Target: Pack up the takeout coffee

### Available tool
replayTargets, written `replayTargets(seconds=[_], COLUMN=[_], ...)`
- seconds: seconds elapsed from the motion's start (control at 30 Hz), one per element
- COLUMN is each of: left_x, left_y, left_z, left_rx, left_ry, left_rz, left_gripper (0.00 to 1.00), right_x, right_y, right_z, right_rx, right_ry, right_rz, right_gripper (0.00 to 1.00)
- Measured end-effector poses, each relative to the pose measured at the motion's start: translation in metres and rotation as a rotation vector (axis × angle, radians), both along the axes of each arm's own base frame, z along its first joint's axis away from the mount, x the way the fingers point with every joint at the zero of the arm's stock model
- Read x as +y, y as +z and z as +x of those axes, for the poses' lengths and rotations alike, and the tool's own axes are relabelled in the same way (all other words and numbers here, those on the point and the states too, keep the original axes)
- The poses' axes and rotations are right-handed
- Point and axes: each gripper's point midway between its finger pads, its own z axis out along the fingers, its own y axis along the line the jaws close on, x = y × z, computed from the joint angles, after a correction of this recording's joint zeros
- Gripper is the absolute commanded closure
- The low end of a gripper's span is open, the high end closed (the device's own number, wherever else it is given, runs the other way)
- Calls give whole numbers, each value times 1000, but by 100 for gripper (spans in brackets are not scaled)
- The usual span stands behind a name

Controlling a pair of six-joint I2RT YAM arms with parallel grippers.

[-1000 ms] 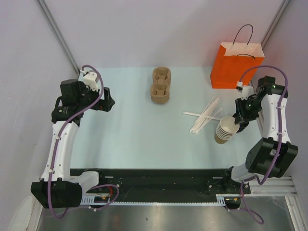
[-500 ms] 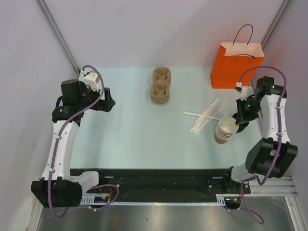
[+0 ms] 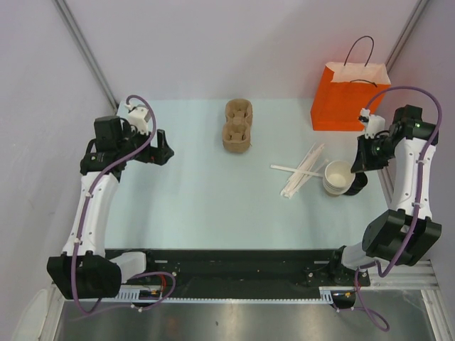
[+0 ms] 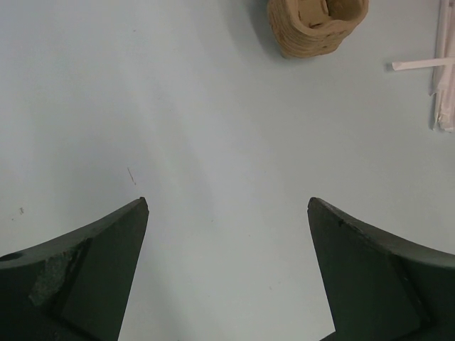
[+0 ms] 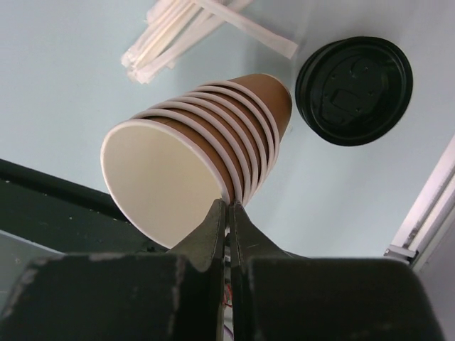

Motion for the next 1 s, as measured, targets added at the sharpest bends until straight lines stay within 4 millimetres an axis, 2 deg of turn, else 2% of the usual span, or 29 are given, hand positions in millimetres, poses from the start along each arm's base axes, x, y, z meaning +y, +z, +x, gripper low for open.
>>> replayTargets(seconds=[0.17, 0.23, 0.27, 0.33, 0.43, 0.6, 0.7, 0.77, 0.83, 0.9, 0.93, 1.0], left_x=[-13, -28, -42, -73, -141, -257, -312, -343, -375, -400, -411, -426], left_y=[1, 0, 1, 2, 6, 14, 17, 18, 19, 16, 13, 6], left_z=[-3, -4, -6, -9, -19, -59, -82, -93, -97, -99, -99, -104], left_rx=[7, 17, 25, 44, 82, 154, 208, 250, 294, 334, 357, 406], left_ry=[-54, -103, -146, -238, -425, -689, -788, -836, -868, -885, -887, -893], left_rz=[-36, -53, -64, -83, -123, -236, -321, -377, -443, -502, -527, -561], left_gripper=[0, 0, 1, 6, 12, 19, 32, 46, 50, 50, 46, 44], right_x=[6, 8, 9, 10, 12, 16, 20, 22, 23, 24, 25, 25], right_y=[-2, -5, -6, -8, -11, -21, -30, -34, -35, -34, -33, -31], right_z=[4, 7, 7, 8, 7, 1, -6, -10, -13, -16, -16, -18], right_rx=[-2, 4, 8, 14, 23, 52, 84, 94, 97, 92, 87, 78], right_ry=[17, 25, 28, 32, 34, 42, 47, 51, 53, 56, 56, 60], right_rz=[66, 85, 93, 102, 112, 138, 154, 158, 158, 156, 154, 150], right_gripper=[100, 100, 100, 100, 100, 100, 100, 100, 100, 100, 100, 100])
